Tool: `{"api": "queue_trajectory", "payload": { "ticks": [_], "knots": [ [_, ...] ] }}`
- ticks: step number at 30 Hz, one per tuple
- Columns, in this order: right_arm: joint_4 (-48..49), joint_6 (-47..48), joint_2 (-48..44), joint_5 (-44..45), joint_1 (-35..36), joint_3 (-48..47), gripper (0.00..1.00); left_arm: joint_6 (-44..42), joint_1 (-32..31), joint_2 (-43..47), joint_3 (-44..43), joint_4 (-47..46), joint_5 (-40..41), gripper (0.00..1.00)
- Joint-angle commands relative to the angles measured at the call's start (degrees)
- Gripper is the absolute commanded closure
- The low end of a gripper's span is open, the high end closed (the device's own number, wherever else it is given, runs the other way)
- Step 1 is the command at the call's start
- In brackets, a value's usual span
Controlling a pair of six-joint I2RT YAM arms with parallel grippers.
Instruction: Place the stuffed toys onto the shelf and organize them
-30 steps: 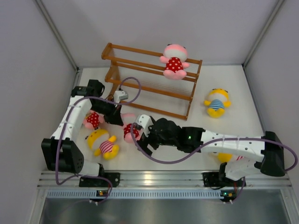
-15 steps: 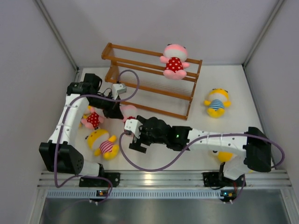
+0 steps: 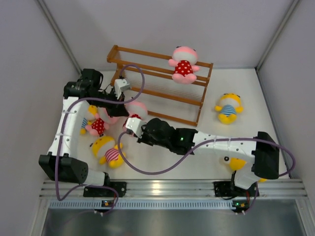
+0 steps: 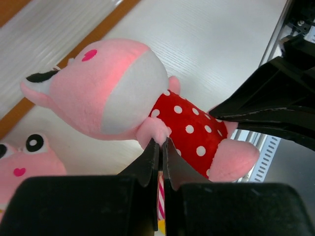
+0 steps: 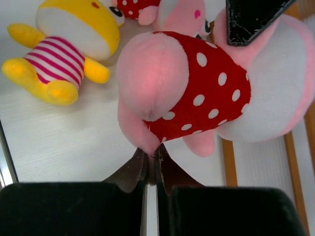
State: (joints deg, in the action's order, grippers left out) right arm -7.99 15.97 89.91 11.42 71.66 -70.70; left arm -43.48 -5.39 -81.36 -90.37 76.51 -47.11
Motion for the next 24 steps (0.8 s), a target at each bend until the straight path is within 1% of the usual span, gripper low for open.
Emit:
{"api": "queue_trajectory", "payload": {
  "ticks": [1,3,4,5,6,7,8,9,10,11,12,13,15,16,19,20,24],
  "knots": [
    [1.2,2.6,-4.8,3.9,-0.4,-6.5,1.00,2.3,-0.1,1.6,-5.9,8.2,0.9,1.00],
    [-1.1,6.2,-4.7,4.7,-0.4,-8.9,1.00,3.5,-0.1,1.4,-9.6,8.2,3.5,1.00],
    [-2.6,7.7,-4.5,5.4,-0.5,-11.9,1.00,4.0,-0.1,1.4,-11.7,8.2,4.4,1.00],
    [-5.1,9.3,-3.7,7.5,-0.5,-13.7,1.00,4.8,-0.1,1.2,-16.9,8.1,5.4,1.00],
    [-6.5,12.3,-3.3,8.4,-0.5,-15.5,1.00,4.9,-0.1,0.9,-19.3,7.6,5.7,1.00],
    [-7.6,13.6,-2.7,9.1,-0.7,-19.3,1.00,5.7,-0.1,0.8,-21.7,6.4,5.6,1.00],
    [-9.4,14.7,-1.6,10.3,-1.1,-21.0,1.00,6.6,-0.1,0.8,-24.1,4.5,5.7,1.00],
    [-9.7,16.6,-1.1,10.8,-1.4,-22.6,1.00,7.9,-0.1,0.9,-24.7,2.3,6.4,1.00],
    [-9.9,17.7,-0.7,11.5,-2.3,-25.5,1.00,9.2,-0.1,0.7,-25.0,-3.6,7.0,1.00],
    [-9.4,18.7,0.3,13.5,-2.7,-26.7,1.00,12.6,-0.1,0.6,-25.4,-6.4,7.8,1.00],
    [-9.3,20.5,0.7,14.2,-3.7,-28.0,1.00,14.3,-0.1,-0.1,-25.4,-9.8,9.4,1.00],
    [-9.2,21.2,1.3,14.9,-4.4,-30.8,1.00,17.2,-0.1,-0.5,-25.3,-15.3,9.9,1.00],
    [-9.1,22.3,3.5,16.4,-6.3,-33.9,1.00,19.9,-0.1,-2.2,-24.9,-21.0,10.6,1.00],
    [-9.1,22.3,5.4,16.6,-7.1,-37.1,1.00,22.5,-0.1,-3.2,-25.1,-25.7,11.2,1.00],
    [-8.2,22.6,9.4,19.1,-10.1,-41.6,1.00,27.6,-0.2,-7.9,-26.9,-31.0,12.7,1.00],
    [-7.7,22.8,10.4,20.5,-10.7,-42.3,1.00,28.6,-0.2,-9.2,-27.3,-33.7,13.6,1.00],
    [-4.9,23.3,14.1,23.5,-13.4,-44.6,1.00,31.4,-0.6,-17.1,-30.6,-39.4,15.4,1.00]
  ]
}}
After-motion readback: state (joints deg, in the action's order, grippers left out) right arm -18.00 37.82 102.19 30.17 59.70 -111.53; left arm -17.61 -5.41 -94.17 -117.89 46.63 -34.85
